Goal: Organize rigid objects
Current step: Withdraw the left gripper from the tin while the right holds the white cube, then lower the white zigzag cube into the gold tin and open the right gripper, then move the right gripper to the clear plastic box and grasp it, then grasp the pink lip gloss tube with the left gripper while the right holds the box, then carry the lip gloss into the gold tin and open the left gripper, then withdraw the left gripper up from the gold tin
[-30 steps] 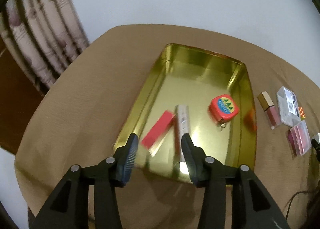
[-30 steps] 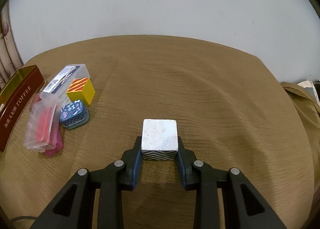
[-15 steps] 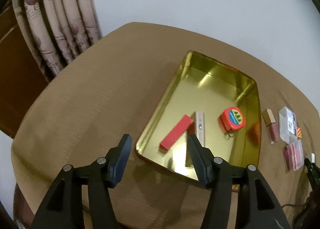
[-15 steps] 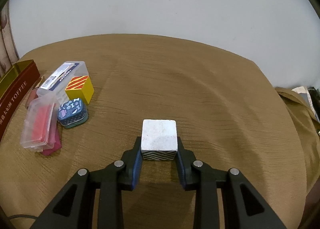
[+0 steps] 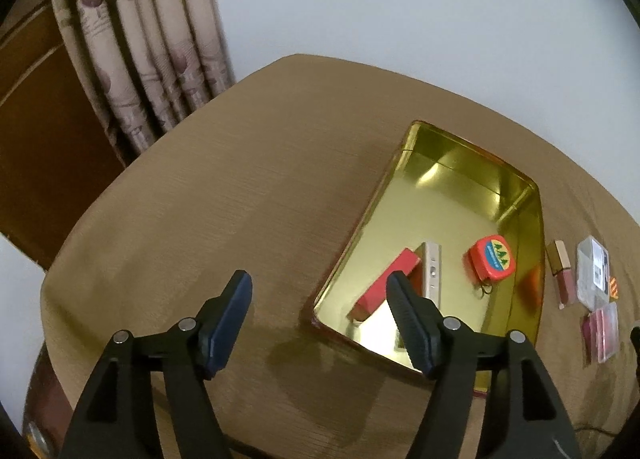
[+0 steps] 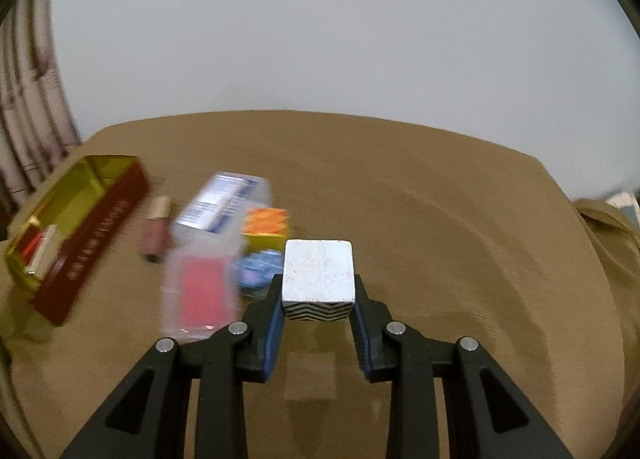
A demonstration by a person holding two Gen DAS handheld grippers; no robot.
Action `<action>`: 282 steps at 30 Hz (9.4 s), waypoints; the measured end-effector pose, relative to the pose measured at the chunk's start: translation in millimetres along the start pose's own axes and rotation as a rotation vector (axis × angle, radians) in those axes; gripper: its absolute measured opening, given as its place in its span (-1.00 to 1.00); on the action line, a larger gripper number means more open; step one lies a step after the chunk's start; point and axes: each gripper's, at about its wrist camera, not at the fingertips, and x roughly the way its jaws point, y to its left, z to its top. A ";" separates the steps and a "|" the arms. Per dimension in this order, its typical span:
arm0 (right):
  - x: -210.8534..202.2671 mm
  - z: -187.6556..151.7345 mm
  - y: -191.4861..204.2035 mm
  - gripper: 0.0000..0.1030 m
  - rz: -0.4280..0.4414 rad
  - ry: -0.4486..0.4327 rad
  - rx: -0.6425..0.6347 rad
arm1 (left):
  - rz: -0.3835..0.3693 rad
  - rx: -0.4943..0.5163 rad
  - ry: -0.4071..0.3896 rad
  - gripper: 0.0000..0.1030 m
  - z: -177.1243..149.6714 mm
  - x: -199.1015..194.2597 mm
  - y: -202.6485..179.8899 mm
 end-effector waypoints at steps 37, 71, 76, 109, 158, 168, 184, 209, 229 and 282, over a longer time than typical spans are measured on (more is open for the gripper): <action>37.0 34.5 250.3 -0.41 0.363 0.096 -0.334 | 0.002 -0.144 0.065 0.41 7.0 10.1 28.8; -1.3 24.6 134.0 0.06 0.204 0.030 -0.171 | 0.011 -0.112 0.074 0.42 3.8 9.4 14.9; -2.6 20.7 85.5 0.09 0.118 0.031 -0.105 | 0.015 -0.102 0.074 0.42 3.2 9.1 12.2; 38.2 -1.0 68.1 0.04 0.082 0.084 -0.118 | 0.041 0.014 0.044 0.43 -2.0 3.3 -11.6; 40.8 -19.3 -60.6 0.08 -0.153 0.105 0.150 | -0.297 0.231 0.255 -0.16 -7.2 35.3 -250.6; 42.9 -19.7 -59.4 0.08 -0.156 0.107 0.148 | -0.268 0.205 0.275 -0.47 -4.1 70.1 -270.5; 43.4 -20.0 -57.4 0.09 -0.158 0.108 0.149 | -0.230 0.301 0.176 -0.67 -24.8 36.7 -270.4; 43.8 -20.5 -57.8 0.08 -0.158 0.107 0.148 | -0.183 0.340 0.049 -0.66 -2.7 -15.5 -202.1; 44.2 -21.0 -57.8 0.08 -0.158 0.107 0.147 | -0.059 0.219 0.128 -0.66 20.3 37.3 -127.5; 45.8 -21.3 -56.9 0.08 -0.160 0.107 0.140 | -0.074 0.295 0.118 -0.47 25.5 60.9 -129.1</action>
